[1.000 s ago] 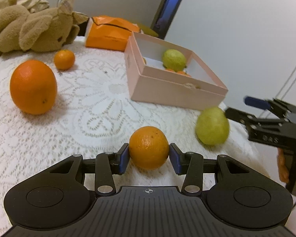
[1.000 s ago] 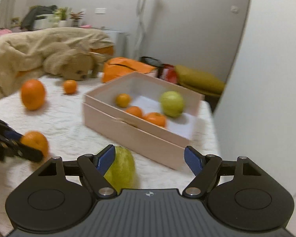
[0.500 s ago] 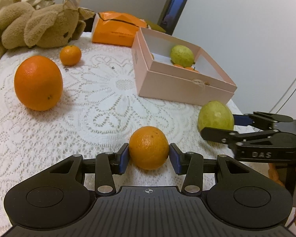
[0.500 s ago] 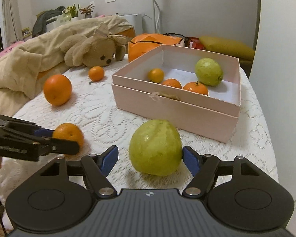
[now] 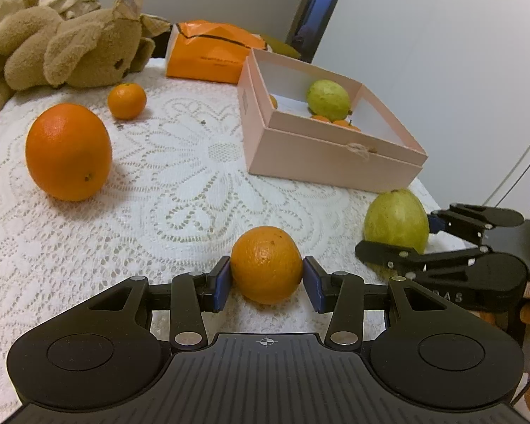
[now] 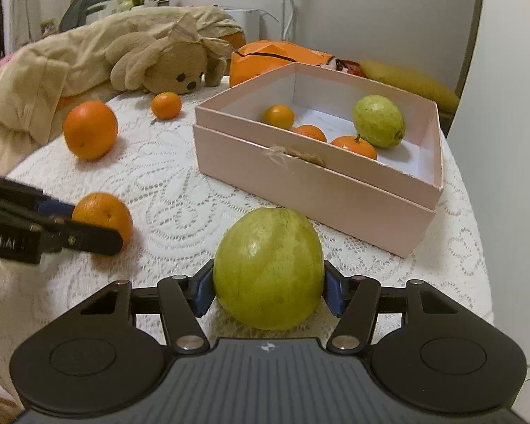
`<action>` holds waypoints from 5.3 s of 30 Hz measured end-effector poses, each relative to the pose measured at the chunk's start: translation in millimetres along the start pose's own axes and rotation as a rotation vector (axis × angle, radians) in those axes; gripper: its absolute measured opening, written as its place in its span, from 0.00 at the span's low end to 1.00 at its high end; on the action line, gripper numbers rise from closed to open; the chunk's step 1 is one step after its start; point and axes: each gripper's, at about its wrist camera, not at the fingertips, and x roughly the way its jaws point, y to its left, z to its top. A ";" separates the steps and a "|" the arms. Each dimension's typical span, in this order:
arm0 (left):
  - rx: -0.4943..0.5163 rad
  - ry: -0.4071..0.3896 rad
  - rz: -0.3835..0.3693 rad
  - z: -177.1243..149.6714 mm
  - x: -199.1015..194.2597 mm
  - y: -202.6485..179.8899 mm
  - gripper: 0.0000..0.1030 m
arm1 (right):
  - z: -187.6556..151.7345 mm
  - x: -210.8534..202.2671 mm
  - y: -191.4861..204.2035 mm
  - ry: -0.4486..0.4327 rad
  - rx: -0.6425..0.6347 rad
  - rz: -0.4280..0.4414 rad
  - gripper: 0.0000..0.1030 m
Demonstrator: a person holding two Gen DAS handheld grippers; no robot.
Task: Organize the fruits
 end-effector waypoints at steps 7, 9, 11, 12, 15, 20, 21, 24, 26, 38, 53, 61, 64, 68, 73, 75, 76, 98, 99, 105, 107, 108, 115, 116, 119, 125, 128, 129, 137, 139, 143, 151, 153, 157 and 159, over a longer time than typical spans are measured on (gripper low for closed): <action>0.075 -0.288 -0.055 82.1 -52.5 -21.2 0.47 | 34.5 -38.6 -12.9 -0.155 0.045 0.039 0.57; 0.117 -0.418 -0.036 107.4 -70.0 -32.0 0.47 | 63.6 -64.0 -18.8 -0.297 0.053 -0.002 0.57; 0.131 -0.510 -0.032 129.2 -78.7 -39.2 0.47 | 94.0 -88.5 -25.4 -0.461 0.079 -0.074 0.57; 0.133 -0.520 -0.038 137.0 -76.7 -41.6 0.47 | 105.5 -95.4 -27.1 -0.524 0.081 -0.116 0.58; 0.137 -0.442 -0.084 148.4 -51.2 -43.2 0.47 | 130.0 -97.3 -31.0 -0.597 0.073 -0.223 0.58; 0.100 -0.154 -0.146 142.6 30.4 -39.3 0.47 | 135.2 -67.7 -48.2 -0.501 0.099 -0.206 0.58; 0.089 -0.111 -0.143 140.3 44.4 -38.6 0.47 | 131.8 -60.5 -51.9 -0.469 0.109 -0.189 0.58; 0.098 -0.041 -0.135 135.0 72.8 -42.0 0.44 | 119.3 -38.0 -64.0 -0.375 0.143 -0.151 0.58; 0.129 -0.035 -0.130 133.7 78.4 -45.8 0.44 | 114.3 -25.4 -70.6 -0.325 0.153 -0.142 0.58; 0.080 -0.195 -0.003 129.1 25.0 -19.7 0.45 | 109.4 15.9 -79.1 -0.201 0.187 -0.068 0.58; -0.207 -0.316 0.256 79.8 -48.9 89.4 0.45 | 146.2 100.6 -71.0 0.110 0.279 -0.034 0.58; -0.255 -0.315 0.281 64.8 -59.8 117.3 0.45 | 164.7 55.1 -40.7 -0.099 0.160 -0.132 0.68; -0.252 -0.306 0.277 54.4 -64.8 122.8 0.45 | 170.1 47.2 -20.3 -0.121 0.130 -0.059 0.68; -0.258 -0.305 0.288 41.4 -73.3 133.8 0.45 | 177.2 53.9 9.8 -0.051 0.107 0.095 0.68; -0.264 -0.272 0.294 25.6 -79.7 152.7 0.45 | 182.8 65.2 63.2 0.014 0.019 0.216 0.68; -0.265 -0.259 0.277 19.2 -80.9 158.2 0.45 | 188.5 72.4 81.6 0.010 -0.012 0.190 0.68; -0.265 -0.255 0.263 17.0 -80.7 160.4 0.45 | 191.4 77.0 89.8 0.005 -0.022 0.165 0.68; -0.238 -0.206 0.177 2.8 -74.0 153.8 0.45 | 194.6 135.6 121.0 0.156 0.018 0.087 0.41; -0.235 -0.203 0.176 2.7 -73.8 152.3 0.45 | 190.0 123.5 119.7 0.149 0.009 0.092 0.41; -0.210 -0.185 0.174 1.9 -71.4 144.6 0.45 | 152.5 65.2 109.4 0.157 -0.023 0.154 0.41; -0.203 -0.183 0.174 1.2 -71.0 142.9 0.45 | 136.0 60.1 111.5 0.187 -0.042 0.166 0.41; -0.201 -0.181 0.175 0.9 -70.6 142.4 0.45 | 126.7 59.1 112.8 0.208 -0.053 0.171 0.41; -0.200 -0.181 0.200 0.7 -71.0 145.0 0.45 | 102.0 57.9 127.9 0.203 -0.141 0.166 0.47; -0.205 -0.186 0.208 0.9 -72.1 146.4 0.45 | 102.7 54.6 130.1 0.192 -0.150 0.169 0.50; -0.226 -0.205 0.217 1.0 -76.6 150.9 0.45 | 111.3 42.1 137.0 0.116 -0.160 0.210 0.61; -0.242 -0.225 0.271 1.8 -83.8 155.8 0.45 | 126.7 34.2 156.6 0.007 -0.199 0.263 0.68; -0.265 -0.228 0.279 1.4 -86.4 161.2 0.45 | 137.1 47.8 173.3 -0.011 -0.249 0.257 0.68; -0.271 -0.230 0.267 1.3 -87.0 162.5 0.45 | 139.2 52.3 176.9 -0.001 -0.258 0.242 0.68; -0.262 -0.210 0.205 2.2 -80.7 154.6 0.45 | 116.4 39.2 156.6 -0.051 -0.272 0.143 0.68; -0.256 -0.233 0.178 5.8 -81.7 148.8 0.45 | 105.3 30.2 138.5 -0.090 -0.231 0.108 0.68; -0.221 -0.266 0.181 17.3 -78.6 132.1 0.45 | 84.1 23.0 106.4 -0.102 -0.142 0.083 0.68; -0.140 -0.224 0.295 44.8 -45.5 93.9 0.45 | 53.2 22.1 74.2 -0.147 -0.009 0.089 0.68; -0.117 -0.186 0.272 46.9 -38.3 84.6 0.49 | 46.4 22.9 71.9 -0.160 0.001 0.097 0.68; -0.025 -0.153 0.359 49.3 -27.1 66.0 0.55 | 34.2 20.4 67.4 -0.194 0.027 0.126 0.69; -0.039 -0.152 0.374 51.0 -24.6 69.1 0.57 | 30.4 19.7 64.1 -0.202 0.035 0.140 0.69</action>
